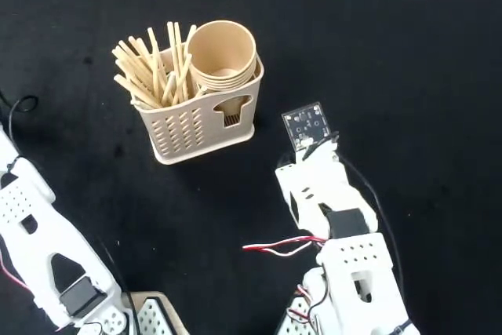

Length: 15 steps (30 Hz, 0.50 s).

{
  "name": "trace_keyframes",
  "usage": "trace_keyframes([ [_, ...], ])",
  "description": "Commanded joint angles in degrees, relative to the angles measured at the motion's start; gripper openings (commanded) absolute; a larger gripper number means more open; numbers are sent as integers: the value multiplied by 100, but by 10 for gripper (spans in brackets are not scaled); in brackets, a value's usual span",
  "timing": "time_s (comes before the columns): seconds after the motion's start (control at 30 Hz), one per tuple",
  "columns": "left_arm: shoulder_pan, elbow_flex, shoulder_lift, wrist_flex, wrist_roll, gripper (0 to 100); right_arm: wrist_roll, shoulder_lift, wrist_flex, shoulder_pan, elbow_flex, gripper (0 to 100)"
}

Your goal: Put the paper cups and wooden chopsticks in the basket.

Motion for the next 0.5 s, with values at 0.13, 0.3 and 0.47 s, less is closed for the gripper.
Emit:
trace_keyframes([
  [0.13, -242, -1323, 70, 1723, -26, 34, 53, -84, -105, 35, -40, 15],
  [0.3, -198, -1235, -62, 2365, -369, 30, 53, -84, -97, 35, -48, 15],
  [0.47, -224, -1288, -105, 3314, -360, 30, 53, -84, -88, 35, -48, 15],
])
